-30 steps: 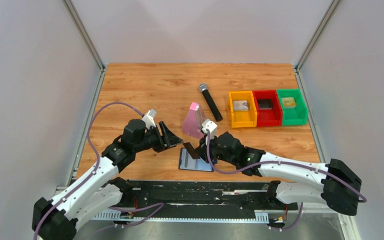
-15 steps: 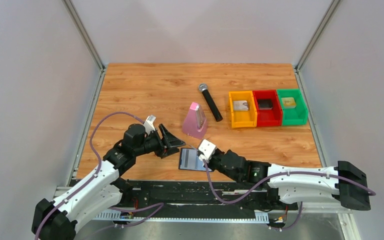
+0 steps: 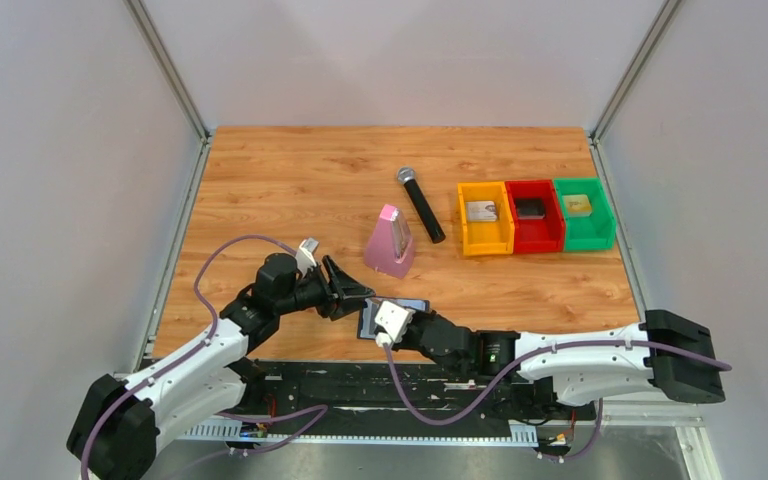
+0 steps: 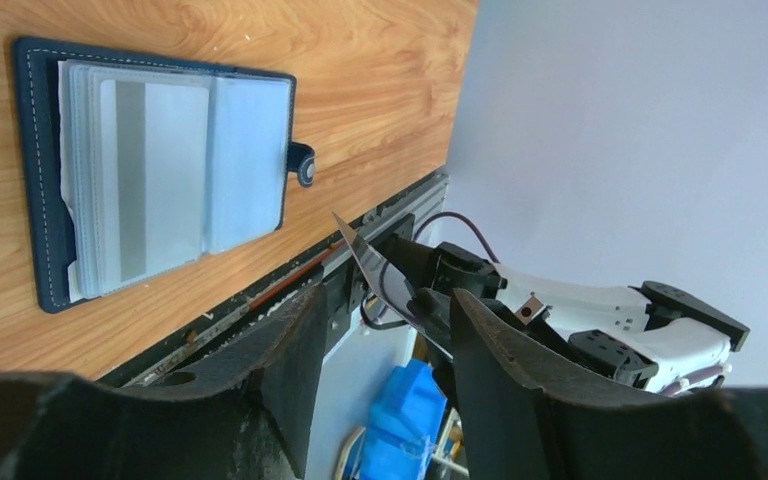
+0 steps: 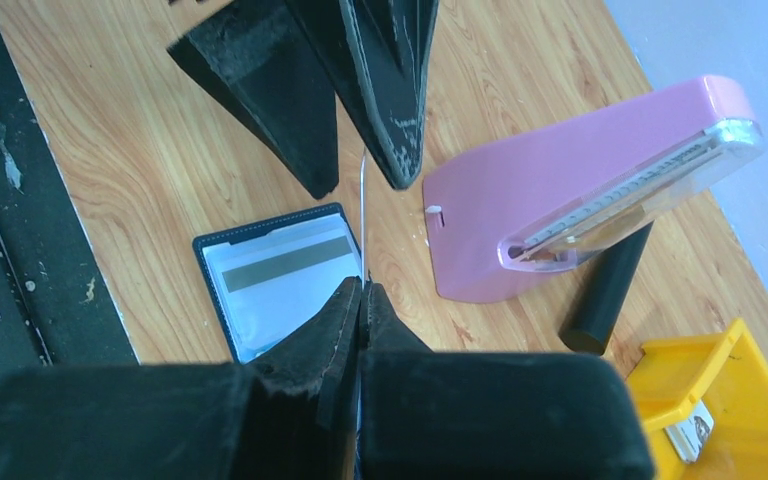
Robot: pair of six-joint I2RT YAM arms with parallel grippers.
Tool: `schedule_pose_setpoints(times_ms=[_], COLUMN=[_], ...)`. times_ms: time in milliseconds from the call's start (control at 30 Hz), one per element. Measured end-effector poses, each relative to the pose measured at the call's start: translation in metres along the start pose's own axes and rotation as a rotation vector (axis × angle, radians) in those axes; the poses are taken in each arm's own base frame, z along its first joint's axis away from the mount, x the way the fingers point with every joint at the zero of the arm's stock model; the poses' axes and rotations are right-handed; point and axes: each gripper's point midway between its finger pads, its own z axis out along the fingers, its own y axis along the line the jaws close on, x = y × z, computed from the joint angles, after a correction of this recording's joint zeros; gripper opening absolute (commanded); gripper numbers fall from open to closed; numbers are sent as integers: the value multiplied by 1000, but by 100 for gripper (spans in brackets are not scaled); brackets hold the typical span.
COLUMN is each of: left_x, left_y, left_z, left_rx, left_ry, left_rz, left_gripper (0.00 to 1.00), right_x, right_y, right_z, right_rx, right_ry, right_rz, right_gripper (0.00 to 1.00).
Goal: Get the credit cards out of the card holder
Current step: Pick up the credit card from the card holder.
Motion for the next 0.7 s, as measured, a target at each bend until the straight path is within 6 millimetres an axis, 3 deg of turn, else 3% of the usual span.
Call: schedule_pose_setpoints(times_ms=[133,267,467,700], left_x=[2,2,2,-1], left_y=[2,-1,-2,-7], left_z=[4,5,5,6], left_rx=[5,20,33,77], left_ry=[18,24,23,8], left_rz=[-19,-30,-8,119], left_gripper=[36,1,0,0], right_x=[-3,1,4,-12], right_y=[5,11,16,10], right_z=[3,6,9,11], right_rx=[-2,-1,-2,-31], right_ry=[-8,6,37,112], right_rz=[-15,-30,27,301], right_gripper=[0,8,33,42])
